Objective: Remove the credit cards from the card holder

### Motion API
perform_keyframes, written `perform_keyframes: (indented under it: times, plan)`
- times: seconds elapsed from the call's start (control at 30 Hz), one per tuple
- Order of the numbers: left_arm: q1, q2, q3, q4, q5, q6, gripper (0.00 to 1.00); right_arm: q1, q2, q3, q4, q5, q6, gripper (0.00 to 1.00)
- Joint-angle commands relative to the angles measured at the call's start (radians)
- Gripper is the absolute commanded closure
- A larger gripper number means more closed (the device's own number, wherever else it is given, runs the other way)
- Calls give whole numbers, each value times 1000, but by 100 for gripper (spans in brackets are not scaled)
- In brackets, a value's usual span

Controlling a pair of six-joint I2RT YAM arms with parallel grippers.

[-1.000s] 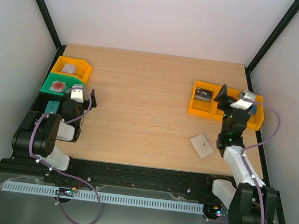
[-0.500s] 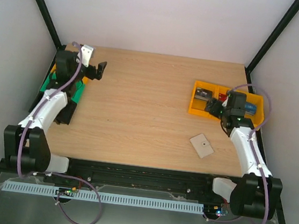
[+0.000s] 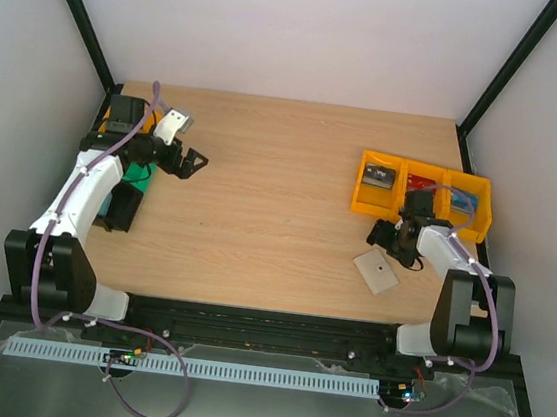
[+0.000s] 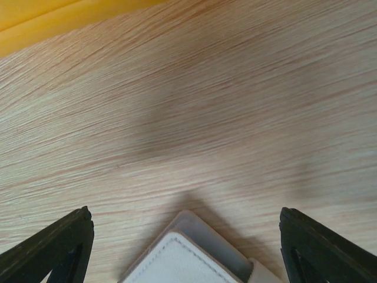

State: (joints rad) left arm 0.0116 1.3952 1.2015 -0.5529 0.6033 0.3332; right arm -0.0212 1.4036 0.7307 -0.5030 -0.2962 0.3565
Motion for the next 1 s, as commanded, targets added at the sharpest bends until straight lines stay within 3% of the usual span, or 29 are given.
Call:
perform_keyframes:
  times: [0.0, 0.23, 0.47, 0.6, 0.73, 0.97]
  plan:
    - [5, 11, 15, -70, 35, -6, 0, -3, -54, -10, -79, 24, 15, 17]
    - [5, 14, 17, -86, 46, 4, 0, 23, -17, -13, -151, 63, 44, 20]
    - [5, 23, 33, -108, 72, 33, 1, 58, 3, 125, -338, 256, 52, 20]
    - [5, 42, 58, -145, 77, 66, 0, 77, -5, 150, -411, 268, 59, 16]
    - [5, 46, 64, -160, 64, 96, 0, 79, -40, 114, -412, 243, 98, 19]
    - [5, 58, 69, -188, 84, 123, 0, 126, 87, 104, -405, 232, 112, 23]
